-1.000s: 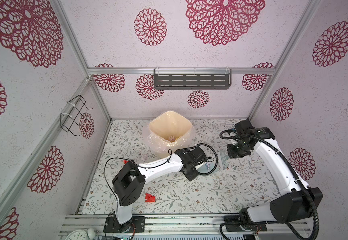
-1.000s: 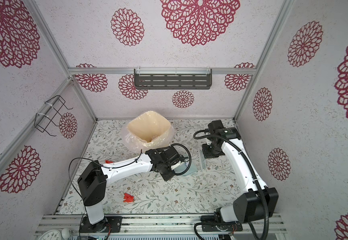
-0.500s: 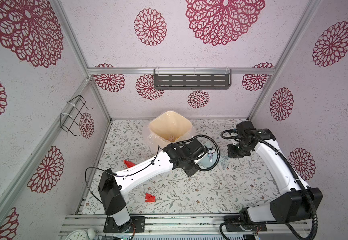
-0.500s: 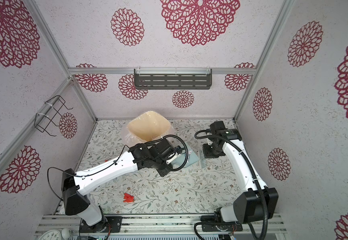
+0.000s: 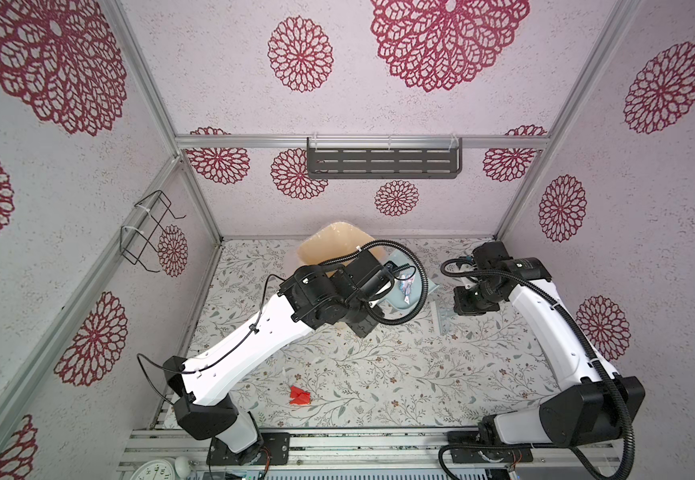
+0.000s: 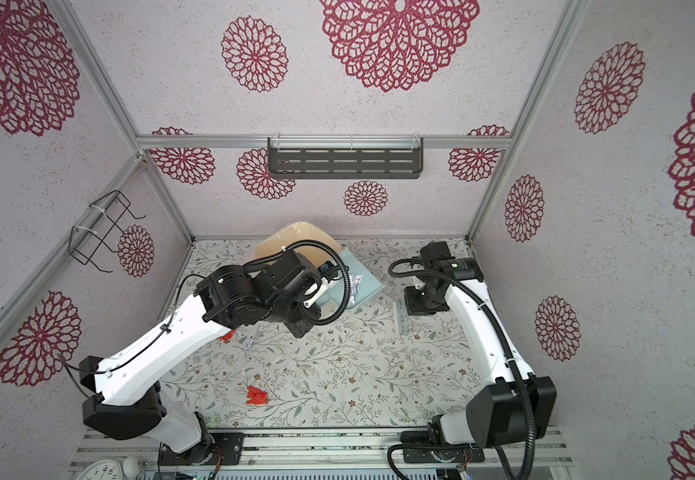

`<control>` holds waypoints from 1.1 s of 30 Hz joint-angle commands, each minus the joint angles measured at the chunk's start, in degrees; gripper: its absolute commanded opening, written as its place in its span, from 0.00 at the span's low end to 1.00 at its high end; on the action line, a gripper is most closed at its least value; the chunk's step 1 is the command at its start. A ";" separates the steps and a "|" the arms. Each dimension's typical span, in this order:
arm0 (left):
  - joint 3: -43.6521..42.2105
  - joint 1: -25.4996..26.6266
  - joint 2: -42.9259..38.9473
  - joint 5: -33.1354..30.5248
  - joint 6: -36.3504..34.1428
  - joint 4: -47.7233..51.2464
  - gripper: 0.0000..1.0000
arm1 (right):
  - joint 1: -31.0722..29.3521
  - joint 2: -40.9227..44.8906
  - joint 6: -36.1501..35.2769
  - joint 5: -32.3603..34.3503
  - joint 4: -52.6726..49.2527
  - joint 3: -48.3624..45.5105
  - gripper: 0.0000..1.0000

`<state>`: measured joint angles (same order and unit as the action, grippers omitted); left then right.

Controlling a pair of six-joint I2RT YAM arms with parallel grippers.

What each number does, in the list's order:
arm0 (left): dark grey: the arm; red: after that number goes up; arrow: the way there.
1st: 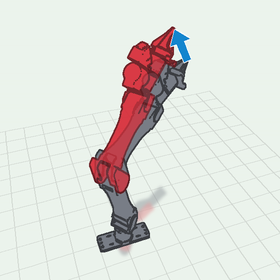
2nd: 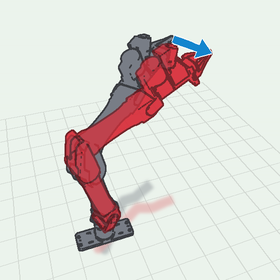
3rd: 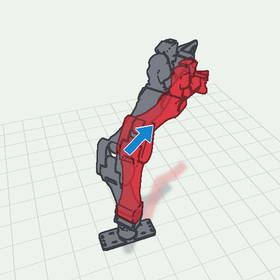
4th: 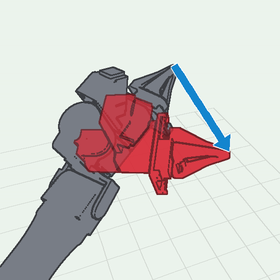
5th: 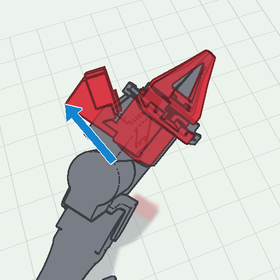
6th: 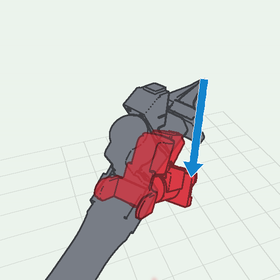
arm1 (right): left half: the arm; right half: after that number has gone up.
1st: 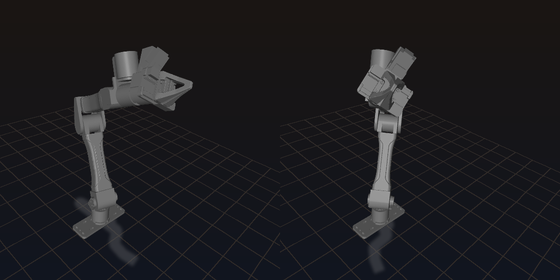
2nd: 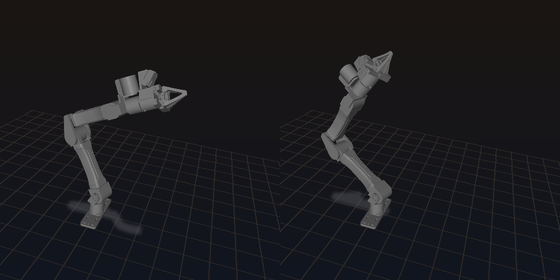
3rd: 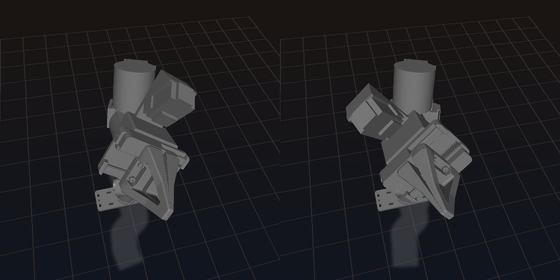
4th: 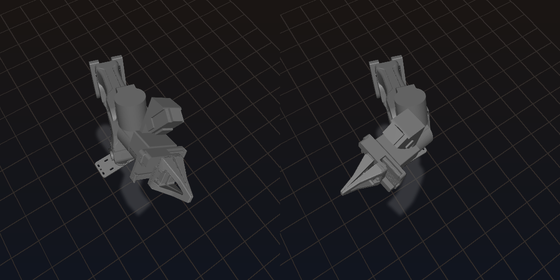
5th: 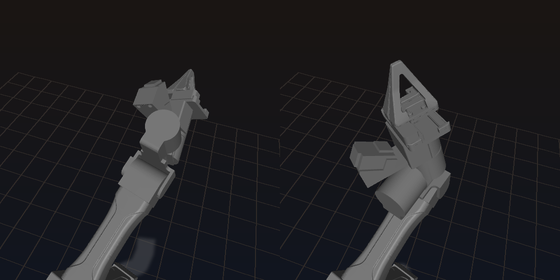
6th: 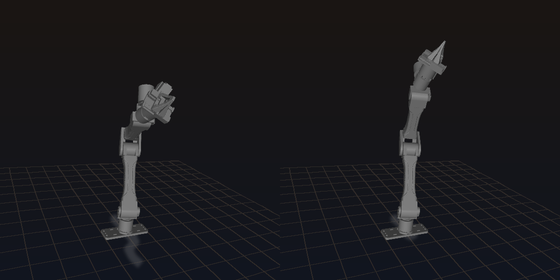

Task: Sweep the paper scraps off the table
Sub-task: 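Lift the dustpan with the scrap up over the beige bin with the left gripper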

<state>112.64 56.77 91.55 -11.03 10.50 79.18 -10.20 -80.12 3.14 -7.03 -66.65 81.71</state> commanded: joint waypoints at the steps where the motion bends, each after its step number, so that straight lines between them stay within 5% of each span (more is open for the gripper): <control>1: -0.48 -3.82 -2.48 -3.09 1.96 4.81 0.00 | 0.48 2.38 1.17 -1.23 0.47 0.20 0.00; 18: -6.20 -21.44 -10.07 -4.11 -1.67 5.65 0.00 | 1.49 2.31 0.66 -1.58 0.56 0.47 0.00; 33: 3.42 -27.80 0.17 -10.02 -10.03 9.59 0.00 | 2.45 1.23 -0.41 -2.54 1.00 0.51 0.00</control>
<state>113.99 29.30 90.61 -18.00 3.57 88.20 -8.25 -80.09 3.01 -8.25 -65.43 81.71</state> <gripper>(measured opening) 0.222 0.088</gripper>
